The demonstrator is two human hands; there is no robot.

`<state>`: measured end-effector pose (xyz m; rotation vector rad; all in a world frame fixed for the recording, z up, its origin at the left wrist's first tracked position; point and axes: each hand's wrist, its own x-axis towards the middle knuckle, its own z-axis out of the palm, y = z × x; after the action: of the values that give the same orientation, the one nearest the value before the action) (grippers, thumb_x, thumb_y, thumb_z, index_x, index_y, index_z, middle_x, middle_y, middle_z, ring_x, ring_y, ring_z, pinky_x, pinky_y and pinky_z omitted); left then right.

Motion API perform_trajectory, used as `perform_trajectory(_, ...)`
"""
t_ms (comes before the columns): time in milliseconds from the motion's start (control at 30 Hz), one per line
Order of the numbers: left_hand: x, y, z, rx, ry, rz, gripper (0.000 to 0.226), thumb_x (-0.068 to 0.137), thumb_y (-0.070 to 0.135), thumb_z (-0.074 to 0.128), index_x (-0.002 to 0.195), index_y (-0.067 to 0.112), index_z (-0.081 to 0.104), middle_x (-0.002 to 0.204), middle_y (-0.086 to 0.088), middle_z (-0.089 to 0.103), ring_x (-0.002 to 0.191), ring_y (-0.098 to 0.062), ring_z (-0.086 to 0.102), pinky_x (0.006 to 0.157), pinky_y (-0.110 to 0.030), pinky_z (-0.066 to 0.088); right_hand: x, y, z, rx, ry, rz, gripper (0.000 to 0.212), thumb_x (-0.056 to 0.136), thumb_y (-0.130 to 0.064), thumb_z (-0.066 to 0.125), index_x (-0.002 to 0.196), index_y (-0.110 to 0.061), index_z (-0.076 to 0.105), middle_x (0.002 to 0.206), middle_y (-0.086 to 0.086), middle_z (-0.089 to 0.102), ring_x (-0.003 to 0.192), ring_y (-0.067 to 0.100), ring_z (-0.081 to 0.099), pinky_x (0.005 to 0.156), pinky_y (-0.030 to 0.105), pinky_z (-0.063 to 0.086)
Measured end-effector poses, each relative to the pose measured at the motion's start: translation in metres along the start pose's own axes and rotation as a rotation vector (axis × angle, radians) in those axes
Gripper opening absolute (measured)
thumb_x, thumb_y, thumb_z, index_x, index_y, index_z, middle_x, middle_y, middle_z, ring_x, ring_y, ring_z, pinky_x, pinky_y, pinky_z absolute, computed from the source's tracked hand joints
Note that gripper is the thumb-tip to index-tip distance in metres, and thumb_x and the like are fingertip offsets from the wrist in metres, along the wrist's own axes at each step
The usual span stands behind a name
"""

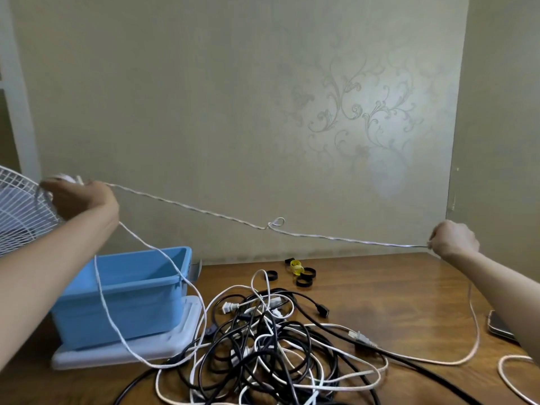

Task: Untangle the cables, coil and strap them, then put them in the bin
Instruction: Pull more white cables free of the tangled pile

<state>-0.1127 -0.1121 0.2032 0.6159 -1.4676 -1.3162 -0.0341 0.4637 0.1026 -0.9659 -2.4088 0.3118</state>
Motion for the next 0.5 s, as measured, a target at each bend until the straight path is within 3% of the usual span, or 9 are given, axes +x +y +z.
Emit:
perform_trajectory(67,-0.012,0.002,0.003,0.016,-0.022,0.075,0.032,0.092,0.013,0.042,0.123,0.015,0.047,0.128,-0.017,0.055,0.119,-0.031,0.051,0.096,-0.035,0.034,-0.004,-0.008,0.004,-0.143,-0.132,-0.083,0.018,0.087,-0.007,0.058,0.102,-0.003,0.067,0.113,0.019,0.066,0.101,0.033,0.061,0.086,0.034,0.051)
perform_trajectory(167,-0.045,0.023,0.014,-0.044,-0.281,0.258,0.019,0.089,0.019,0.059,0.106,0.014,0.055,0.121,-0.018,0.06,0.11,-0.033,0.056,0.088,-0.036,0.039,-0.028,-0.051,-0.004,-0.201,-0.39,-0.388,0.042,0.086,-0.013,0.067,0.127,-0.014,0.058,0.132,0.007,0.058,0.12,0.024,0.055,0.097,0.029,0.044)
perform_trajectory(267,-0.091,0.046,0.025,-0.11,-0.666,0.464,0.036,0.079,0.015,0.072,0.111,0.006,0.06,0.113,-0.007,0.066,0.102,-0.022,0.06,0.081,-0.028,0.045,-0.077,-0.12,-0.025,0.365,-0.463,-0.666,0.059,0.082,-0.013,0.074,0.136,-0.015,0.048,0.132,0.012,0.054,0.122,0.027,0.052,0.091,0.027,0.042)
perform_trajectory(333,-0.126,0.059,0.024,-0.151,-0.841,0.593,0.04,0.073,0.017,0.076,0.109,0.005,0.062,0.11,-0.001,0.066,0.096,-0.014,0.058,0.078,-0.022,0.042,-0.117,-0.162,-0.044,0.677,-0.509,-0.797,0.064,0.081,-0.021,0.074,0.137,-0.017,0.044,0.124,0.008,0.055,0.118,0.021,0.053,0.095,0.029,0.044)
perform_trajectory(400,-0.151,0.067,0.024,-0.164,-0.937,0.713,0.036,0.074,0.018,0.077,0.106,0.008,0.063,0.106,0.001,0.064,0.093,-0.012,0.057,0.073,-0.018,0.039,-0.146,-0.195,-0.061,0.863,-0.488,-0.824,0.058,0.08,-0.023,0.075,0.129,-0.014,0.046,0.11,0.005,0.062,0.102,0.016,0.06,0.091,0.032,0.049)
perform_trajectory(500,-0.165,0.074,0.022,-0.153,-1.011,0.784,0.023,0.08,0.015,0.074,0.1,0.014,0.064,0.093,0.003,0.064,0.079,-0.015,0.06,0.066,-0.022,0.041,-0.157,-0.214,-0.083,1.115,-0.388,-0.731,0.024,0.082,-0.007,0.073,0.091,-0.011,0.051,0.072,0.004,0.061,0.053,0.01,0.062,0.057,0.03,0.056)
